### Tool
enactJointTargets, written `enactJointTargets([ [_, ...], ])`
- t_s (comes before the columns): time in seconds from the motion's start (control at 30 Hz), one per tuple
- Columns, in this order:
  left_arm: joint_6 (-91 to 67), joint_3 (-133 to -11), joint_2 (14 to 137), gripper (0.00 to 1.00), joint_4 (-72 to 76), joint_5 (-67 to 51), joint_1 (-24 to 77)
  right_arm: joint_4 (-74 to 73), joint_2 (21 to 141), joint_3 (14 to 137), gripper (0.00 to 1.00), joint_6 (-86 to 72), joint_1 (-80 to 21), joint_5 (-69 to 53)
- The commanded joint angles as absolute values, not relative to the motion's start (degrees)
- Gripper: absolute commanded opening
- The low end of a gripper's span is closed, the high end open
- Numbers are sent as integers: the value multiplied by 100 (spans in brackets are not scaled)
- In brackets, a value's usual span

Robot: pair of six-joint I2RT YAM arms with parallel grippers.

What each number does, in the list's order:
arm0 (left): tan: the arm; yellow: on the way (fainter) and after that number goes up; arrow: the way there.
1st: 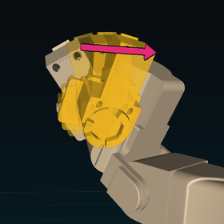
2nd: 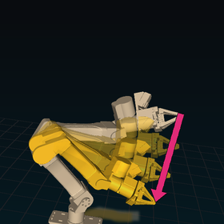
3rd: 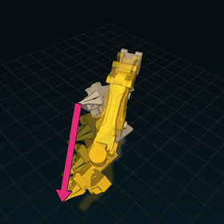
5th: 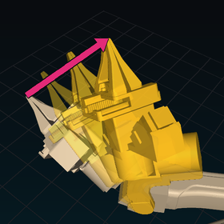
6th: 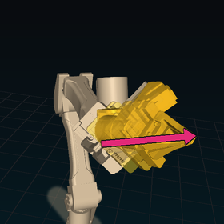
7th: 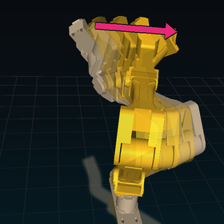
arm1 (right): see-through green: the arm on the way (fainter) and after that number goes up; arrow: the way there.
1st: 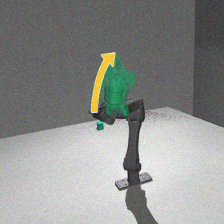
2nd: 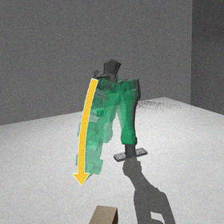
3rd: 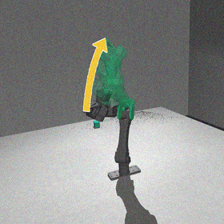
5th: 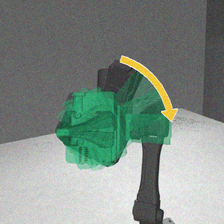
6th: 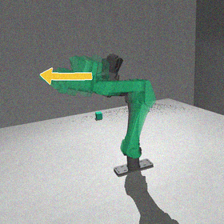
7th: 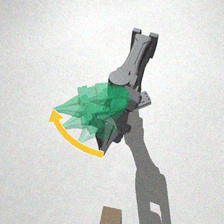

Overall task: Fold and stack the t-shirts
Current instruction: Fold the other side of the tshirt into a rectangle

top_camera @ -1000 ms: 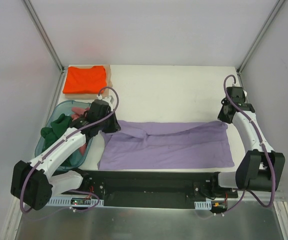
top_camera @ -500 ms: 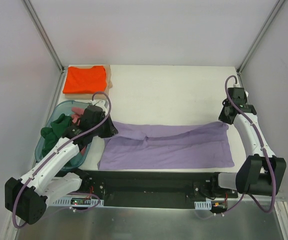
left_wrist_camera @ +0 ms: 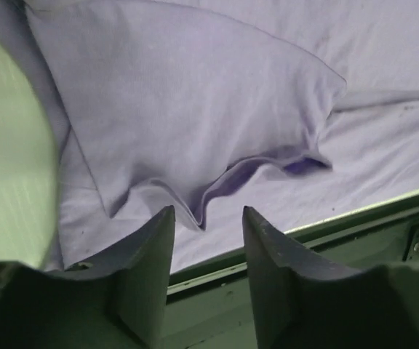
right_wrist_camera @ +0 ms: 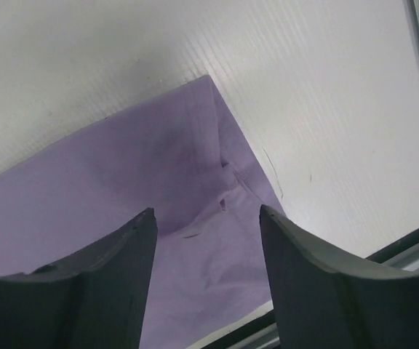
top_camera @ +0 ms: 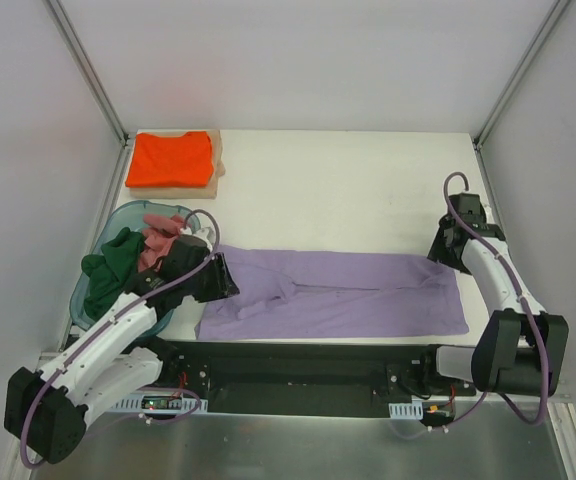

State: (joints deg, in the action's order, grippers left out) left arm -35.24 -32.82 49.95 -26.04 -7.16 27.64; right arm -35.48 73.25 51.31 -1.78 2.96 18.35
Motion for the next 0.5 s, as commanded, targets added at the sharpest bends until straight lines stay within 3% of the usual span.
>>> enactJointTargets([
  [0.0, -3840, -3243, 4282, 49, -2944, -870, 2839, -3612, 6918, 5106, 69, -422, 343, 2153],
  [0.07, -3876, -3278, 3965, 62, -2997, -896, 2848, -3665, 6725, 5124, 78, -413, 343, 1996],
  [0.1, -3876, -3313, 3833, 73, -3006, -923, 2848, -3674, 6628, 5124, 84, -361, 334, 1795],
  [0.13, -3859, -3366, 3754, 79, -2997, -949, 2848, -3683, 6549, 5115, 95, -299, 317, 1497],
  [0.17, -3858, -3427, 3744, 87, -2997, -993, 2848, -3665, 6426, 5089, 100, -264, 273, 1268],
  [0.2, -3850, -3523, 3770, 97, -2997, -1045, 2856, -3604, 6329, 5045, 96, -203, 212, 987],
  [0.37, -3823, -3823, 4402, 99, -2717, -1344, 3075, -3025, 5994, 4624, 96, -44, -96, -586],
  [0.47, -3832, -3928, 4894, 99, -2383, -1389, 3462, -2909, 6055, 4597, 96, 113, -403, -729],
])
